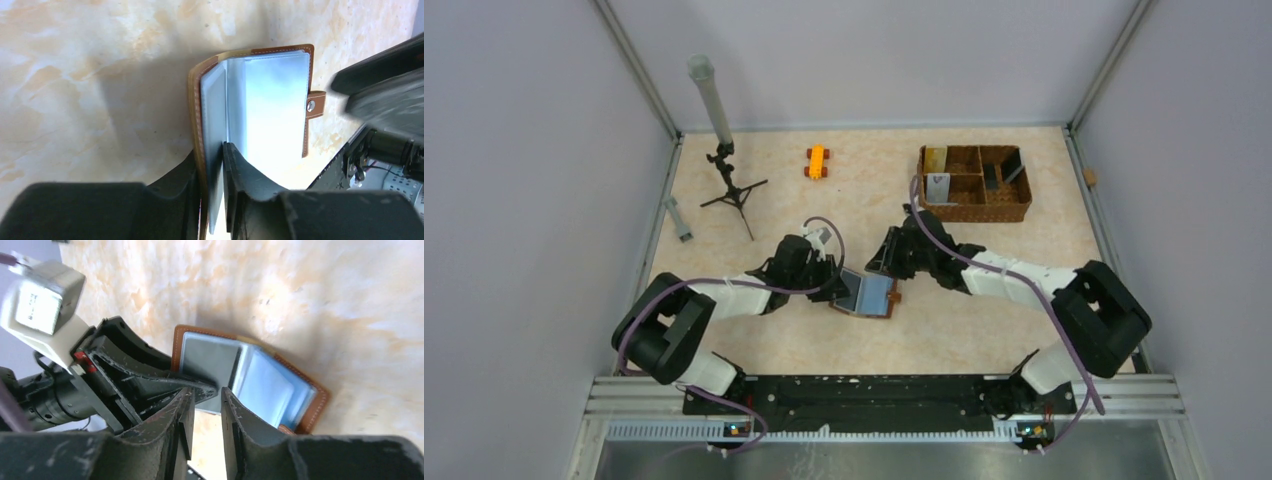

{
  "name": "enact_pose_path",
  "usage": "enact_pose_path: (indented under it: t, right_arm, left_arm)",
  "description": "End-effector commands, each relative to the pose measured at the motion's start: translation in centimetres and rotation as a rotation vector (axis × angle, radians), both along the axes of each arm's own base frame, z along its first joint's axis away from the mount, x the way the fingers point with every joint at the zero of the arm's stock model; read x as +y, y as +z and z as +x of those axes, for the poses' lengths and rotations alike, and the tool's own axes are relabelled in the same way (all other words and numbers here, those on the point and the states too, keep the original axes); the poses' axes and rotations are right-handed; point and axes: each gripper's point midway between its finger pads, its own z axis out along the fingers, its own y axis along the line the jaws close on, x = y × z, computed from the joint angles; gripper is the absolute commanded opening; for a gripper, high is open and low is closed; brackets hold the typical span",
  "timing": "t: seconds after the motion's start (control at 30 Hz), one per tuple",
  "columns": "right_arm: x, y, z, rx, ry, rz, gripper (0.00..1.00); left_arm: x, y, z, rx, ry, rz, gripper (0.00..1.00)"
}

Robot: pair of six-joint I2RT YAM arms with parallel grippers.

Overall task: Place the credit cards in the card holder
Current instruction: Insert the credit card into the card holder.

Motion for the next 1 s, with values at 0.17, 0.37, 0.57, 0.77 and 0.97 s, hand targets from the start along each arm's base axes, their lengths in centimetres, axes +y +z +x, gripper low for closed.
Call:
enact_pose_path:
  t: [0.17,0.37,0.57,0.77,0.97]
  right_arm:
    - [-10.4,6.5,5.2,-0.289,-0.104,-0.389,0.53]
    - [-17.1,9.0,7.6,-0.333,-0.183,-0.673,0.71]
    - [-22.5,9.8,10.4,-0.307,-0.282,-0.785,0.77]
    - [-27.8,10.3,14.2,-0.289,-0.393,-0.829,0.79]
    - [-32.3,9.7,18.0,-0.271,-0.453,-0.873,0.8]
  left_arm:
    - [1.9,0.7,1.0,-0.041,0.077,0.053,0.55]
    - [2.4,2.7,1.4,-0.111,0.079,0.065,0.76]
    - [2.8,4.6,1.9,-0.166,0.079,0.079,0.87]
    - [3.6,5.6,2.6,-0.184,0.101,0.112,0.94]
    - [5.8,7.9,4.6,-0.203,0.199,0.074,0.99]
